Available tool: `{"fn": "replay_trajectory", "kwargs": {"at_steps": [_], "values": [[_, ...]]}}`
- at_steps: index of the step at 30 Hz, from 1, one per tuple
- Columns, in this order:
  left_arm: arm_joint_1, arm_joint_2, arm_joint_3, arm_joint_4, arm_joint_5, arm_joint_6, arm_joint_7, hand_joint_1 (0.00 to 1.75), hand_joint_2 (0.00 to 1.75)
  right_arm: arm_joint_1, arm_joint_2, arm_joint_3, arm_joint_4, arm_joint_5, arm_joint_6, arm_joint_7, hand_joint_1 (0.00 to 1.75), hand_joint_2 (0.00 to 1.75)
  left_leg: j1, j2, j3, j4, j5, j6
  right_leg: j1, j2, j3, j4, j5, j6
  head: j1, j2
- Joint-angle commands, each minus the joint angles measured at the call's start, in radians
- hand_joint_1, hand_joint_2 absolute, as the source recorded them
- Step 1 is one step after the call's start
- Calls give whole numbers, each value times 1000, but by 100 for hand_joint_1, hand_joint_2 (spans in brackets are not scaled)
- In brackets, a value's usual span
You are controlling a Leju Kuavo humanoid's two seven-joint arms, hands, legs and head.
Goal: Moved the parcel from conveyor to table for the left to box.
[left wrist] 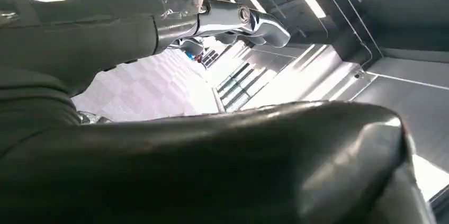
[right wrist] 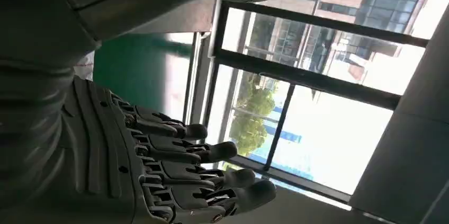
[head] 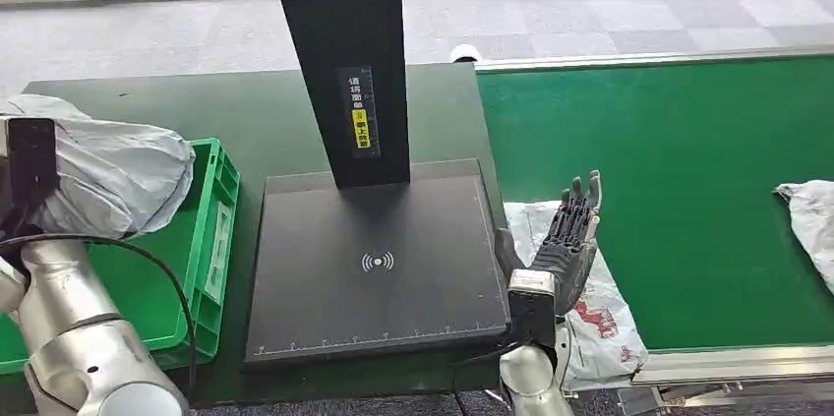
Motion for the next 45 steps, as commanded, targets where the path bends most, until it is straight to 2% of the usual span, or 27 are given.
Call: {"fn": "replay_trajectory", "kwargs": {"at_steps": [1, 13, 43, 44, 45], "values": [[-63, 0, 64, 59, -19, -1, 37, 0, 175, 2, 27, -44, 52, -6, 2, 3, 0, 175, 1, -1, 0, -1, 1, 0, 2, -2, 1, -2, 1, -1, 0, 0], [-60, 20, 48, 71, -19, -1, 53, 0, 175, -9, 27, -44, 69, -7, 2, 3, 0, 175, 1, 0, 0, -1, 0, 0, 1, -1, 1, -1, 1, -1, 0, 0], [-51, 14, 53, 50, 4, -1, 39, 0, 175, -16, 27, -45, 74, -5, 2, 3, 0, 175, 1, 0, 1, -1, 0, 0, 1, -1, 2, -2, 1, -1, 0, 0], [-48, 9, 55, 41, 20, -1, 21, 0, 175, -15, 27, -45, 72, -3, 2, 3, 0, 175, 1, 0, 0, 0, 0, 0, 1, 0, 1, -1, 0, -1, 0, 0], [-55, -4, 70, 53, 84, -1, -48, 0, 175, -13, 27, -54, 65, 6, 2, 3, 0, 175, 1, 0, 1, 0, 0, 0, 1, 0, 1, -1, 0, -1, 0, 0]]}}
